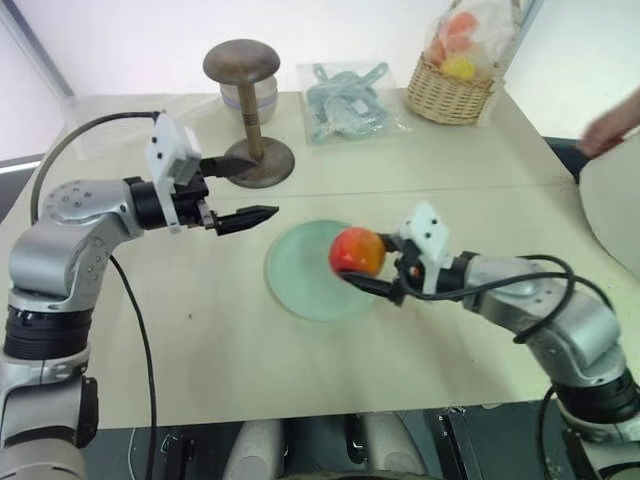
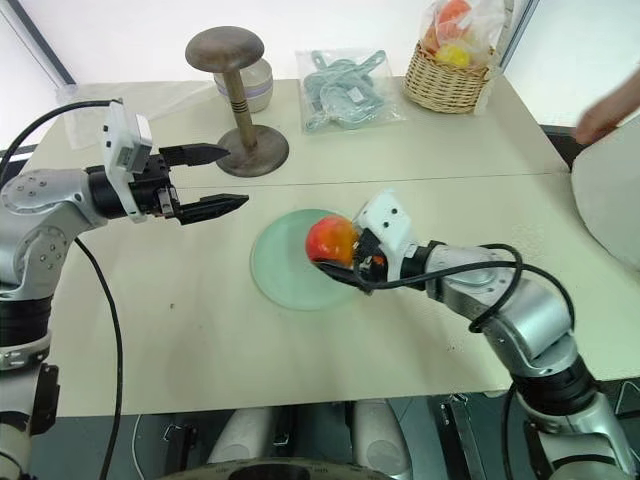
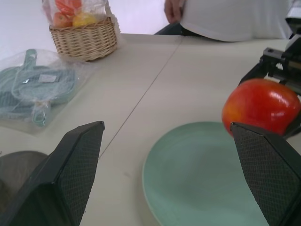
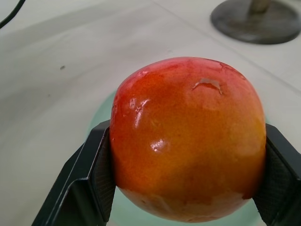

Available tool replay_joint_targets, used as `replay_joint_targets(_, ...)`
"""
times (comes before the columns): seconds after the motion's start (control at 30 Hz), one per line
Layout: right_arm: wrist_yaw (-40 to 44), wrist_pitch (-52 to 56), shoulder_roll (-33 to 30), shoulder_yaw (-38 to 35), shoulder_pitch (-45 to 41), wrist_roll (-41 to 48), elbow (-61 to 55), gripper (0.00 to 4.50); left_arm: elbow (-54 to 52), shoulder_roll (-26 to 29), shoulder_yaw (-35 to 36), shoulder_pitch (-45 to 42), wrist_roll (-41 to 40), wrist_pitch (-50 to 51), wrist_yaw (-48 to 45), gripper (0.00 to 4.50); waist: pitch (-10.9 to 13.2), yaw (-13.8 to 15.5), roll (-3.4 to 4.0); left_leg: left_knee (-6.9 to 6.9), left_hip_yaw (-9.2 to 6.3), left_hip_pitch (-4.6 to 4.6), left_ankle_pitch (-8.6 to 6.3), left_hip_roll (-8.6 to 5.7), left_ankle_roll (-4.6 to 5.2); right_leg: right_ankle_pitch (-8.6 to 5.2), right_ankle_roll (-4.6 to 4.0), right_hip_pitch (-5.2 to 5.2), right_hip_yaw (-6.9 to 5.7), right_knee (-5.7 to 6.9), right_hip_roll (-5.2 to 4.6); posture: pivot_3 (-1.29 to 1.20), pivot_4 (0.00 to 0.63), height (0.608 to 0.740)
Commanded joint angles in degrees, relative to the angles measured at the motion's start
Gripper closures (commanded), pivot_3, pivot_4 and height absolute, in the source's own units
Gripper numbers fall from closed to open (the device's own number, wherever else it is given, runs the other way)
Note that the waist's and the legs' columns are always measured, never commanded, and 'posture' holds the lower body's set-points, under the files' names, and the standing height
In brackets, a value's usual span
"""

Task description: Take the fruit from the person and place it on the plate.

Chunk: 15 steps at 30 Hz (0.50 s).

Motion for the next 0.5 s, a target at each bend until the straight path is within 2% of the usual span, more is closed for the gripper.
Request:
replay_joint_targets(0.03, 0.0, -3.3, 2.6, 4.1, -0.5, -4.8, 2.1, 1.49, -1.0, 0.8, 0.6, -1.2, 0.0, -0.7, -0.9, 0.00, 0.0, 0.1, 0.00, 0.00, 0.00, 0.00, 0.00, 0.00, 0.00, 0.00, 0.00, 0.00, 0.00, 0.00, 0.00, 0.00, 0.150, 0.740)
replay_joint_targets(0.17, -0.1, -5.5, 5.4, 5.6, -1.3, -8.4, 6.0, 1.49, -2.2, 2.1, 1.1, -0.2, -1.1, 0.8, -2.1, 0.00, 0.0, 0.1, 0.00, 0.00, 0.00, -0.03, 0.00, -0.01, 0.00, 0.00, 0.00, -0.02, 0.00, -0.01, 0.00, 0.00, 0.150, 0.740)
replay_joint_targets(0.5, 1.7, -9.0, 7.8, 6.6, -2.0, -15.0, 11.9, 1.49, -5.5, 9.1, 2.0, 5.2, -3.4, 3.0, -9.7, 0.00, 0.0, 0.1, 0.02, -0.01, -0.01, -0.04, 0.00, -0.01, -0.01, 0.00, -0.01, -0.04, -0.01, 0.01, 0.00, 0.00, 0.150, 0.740)
